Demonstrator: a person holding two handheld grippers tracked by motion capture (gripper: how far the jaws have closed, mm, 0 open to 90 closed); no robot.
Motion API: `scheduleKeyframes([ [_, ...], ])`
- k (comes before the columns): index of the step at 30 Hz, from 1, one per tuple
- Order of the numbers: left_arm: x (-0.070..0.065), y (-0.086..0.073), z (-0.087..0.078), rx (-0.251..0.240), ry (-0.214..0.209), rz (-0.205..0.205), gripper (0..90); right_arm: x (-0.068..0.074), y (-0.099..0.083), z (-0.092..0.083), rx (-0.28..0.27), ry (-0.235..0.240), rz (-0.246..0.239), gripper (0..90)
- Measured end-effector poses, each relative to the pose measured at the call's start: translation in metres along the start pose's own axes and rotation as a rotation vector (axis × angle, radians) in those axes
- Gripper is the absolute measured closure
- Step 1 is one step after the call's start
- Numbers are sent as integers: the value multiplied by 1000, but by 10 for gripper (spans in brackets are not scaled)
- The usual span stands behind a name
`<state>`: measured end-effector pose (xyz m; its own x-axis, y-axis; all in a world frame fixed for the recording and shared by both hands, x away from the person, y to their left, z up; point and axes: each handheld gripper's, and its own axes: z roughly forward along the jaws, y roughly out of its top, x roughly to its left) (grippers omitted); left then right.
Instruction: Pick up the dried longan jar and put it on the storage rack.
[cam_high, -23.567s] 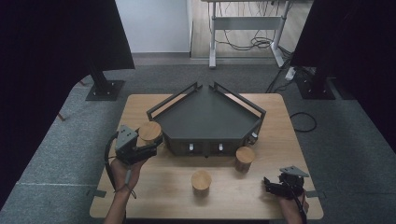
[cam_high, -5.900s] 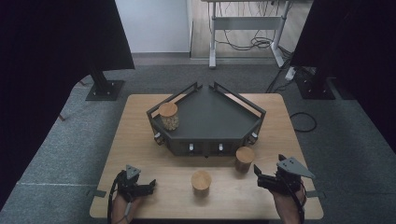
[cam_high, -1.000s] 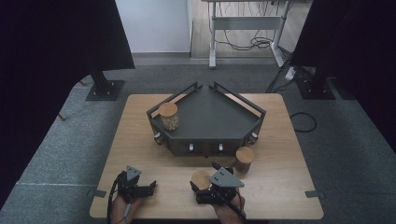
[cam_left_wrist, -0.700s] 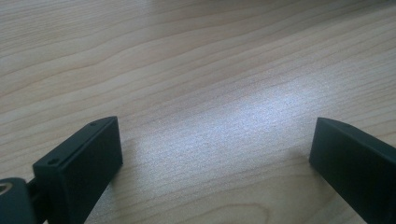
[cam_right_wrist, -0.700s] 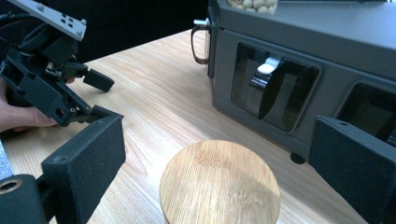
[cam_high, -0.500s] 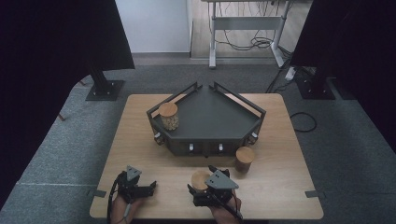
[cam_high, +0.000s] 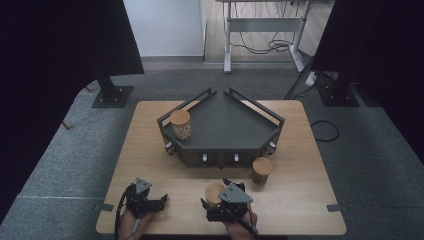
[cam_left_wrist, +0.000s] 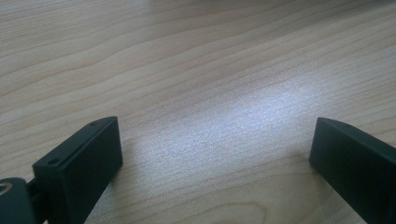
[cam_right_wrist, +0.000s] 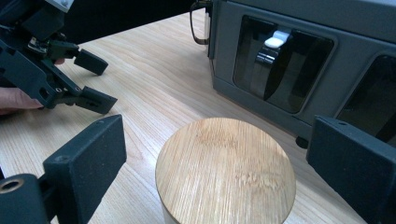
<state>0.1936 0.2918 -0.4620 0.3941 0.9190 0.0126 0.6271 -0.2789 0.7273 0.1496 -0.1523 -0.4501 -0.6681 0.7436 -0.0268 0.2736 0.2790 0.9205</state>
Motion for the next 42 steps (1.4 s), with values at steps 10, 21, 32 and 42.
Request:
scheduleKeyframes([
  [10,0,0,0,2,-2,4,23,2,-2,5,26,-5,1,60],
  [21,0,0,0,2,-3,5,23,1,-4,9,60,-7,11,123],
  [32,1,0,0,2,-6,8,23,1,-7,10,77,-20,23,223],
  [42,1,0,0,2,-7,10,23,5,-6,9,81,-33,34,225],
])
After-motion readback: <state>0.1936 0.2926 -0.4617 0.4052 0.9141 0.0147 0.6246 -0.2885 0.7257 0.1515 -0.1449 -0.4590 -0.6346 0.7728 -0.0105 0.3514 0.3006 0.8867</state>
